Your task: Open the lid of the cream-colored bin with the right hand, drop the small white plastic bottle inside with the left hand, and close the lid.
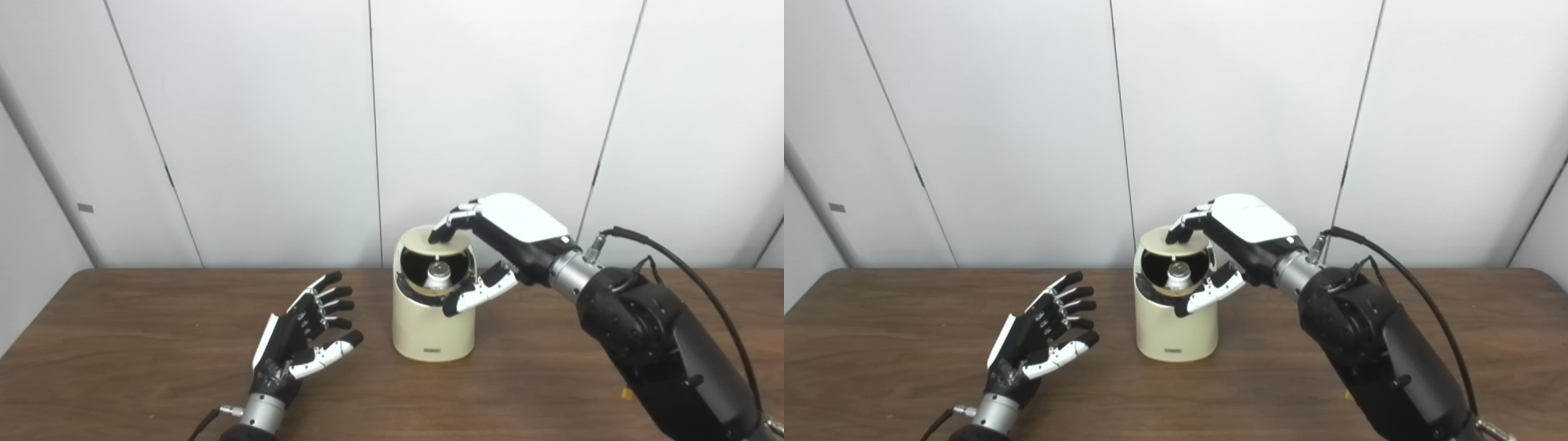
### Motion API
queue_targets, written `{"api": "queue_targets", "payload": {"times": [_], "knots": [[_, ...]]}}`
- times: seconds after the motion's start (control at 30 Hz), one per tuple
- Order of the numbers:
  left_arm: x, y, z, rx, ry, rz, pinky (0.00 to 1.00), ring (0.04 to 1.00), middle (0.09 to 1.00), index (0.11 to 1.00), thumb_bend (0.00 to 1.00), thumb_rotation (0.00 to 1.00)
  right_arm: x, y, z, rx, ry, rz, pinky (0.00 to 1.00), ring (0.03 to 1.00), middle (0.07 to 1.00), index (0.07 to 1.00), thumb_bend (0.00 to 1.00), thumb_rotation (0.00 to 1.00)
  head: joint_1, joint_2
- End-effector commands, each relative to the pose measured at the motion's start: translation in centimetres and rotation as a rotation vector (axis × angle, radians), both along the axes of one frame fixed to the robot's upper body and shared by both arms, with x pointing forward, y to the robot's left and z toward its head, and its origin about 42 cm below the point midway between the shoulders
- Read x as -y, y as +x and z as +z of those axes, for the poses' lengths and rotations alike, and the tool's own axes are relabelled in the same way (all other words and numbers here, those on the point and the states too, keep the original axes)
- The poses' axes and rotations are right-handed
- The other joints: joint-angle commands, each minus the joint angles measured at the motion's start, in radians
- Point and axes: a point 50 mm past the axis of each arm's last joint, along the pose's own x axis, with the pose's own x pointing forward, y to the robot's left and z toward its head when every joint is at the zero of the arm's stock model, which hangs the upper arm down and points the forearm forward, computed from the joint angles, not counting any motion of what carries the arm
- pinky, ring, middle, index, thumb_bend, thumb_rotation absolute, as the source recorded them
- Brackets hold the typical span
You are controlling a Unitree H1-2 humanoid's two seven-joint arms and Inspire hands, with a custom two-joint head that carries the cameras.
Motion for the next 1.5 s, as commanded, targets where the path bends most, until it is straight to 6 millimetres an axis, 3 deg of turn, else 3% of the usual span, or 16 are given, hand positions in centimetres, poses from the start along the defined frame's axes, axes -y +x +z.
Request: {"api": "queue_targets", "payload": {"times": [0.0, 0.13, 0.57, 1.47], "knots": [[0.4, 0.2, 0.6, 0.030, -0.014, -0.004, 0.63, 0.749, 0.799, 0.876, 0.72, 0.09, -0.2, -0.3, 1.8, 0.075, -0.018, 0.032, 0.91, 0.873, 0.716, 0.703, 0.79, 0.42, 0.001, 0.000], [0.2, 0.3, 0.7, 0.034, -0.003, 0.006, 0.63, 0.766, 0.816, 0.878, 0.72, 0.09, -0.3, -0.2, 1.1, 0.059, -0.014, 0.048, 0.92, 0.870, 0.710, 0.692, 0.81, 0.39, 0.001, 0.000], [0.0, 0.3, 1.1, 0.033, 0.025, 0.021, 0.63, 0.762, 0.807, 0.865, 0.73, 0.08, -0.5, -0.9, 0.1, 0.036, -0.062, 0.078, 0.97, 0.882, 0.716, 0.705, 0.79, 0.43, 0.005, 0.018], [-0.1, 0.1, 1.3, 0.032, 0.027, 0.025, 0.63, 0.767, 0.812, 0.867, 0.73, 0.10, -0.4, -1.4, -2.4, -0.019, -0.136, 0.077, 0.96, 0.875, 0.717, 0.709, 0.79, 0.40, 0.013, 0.043]]}}
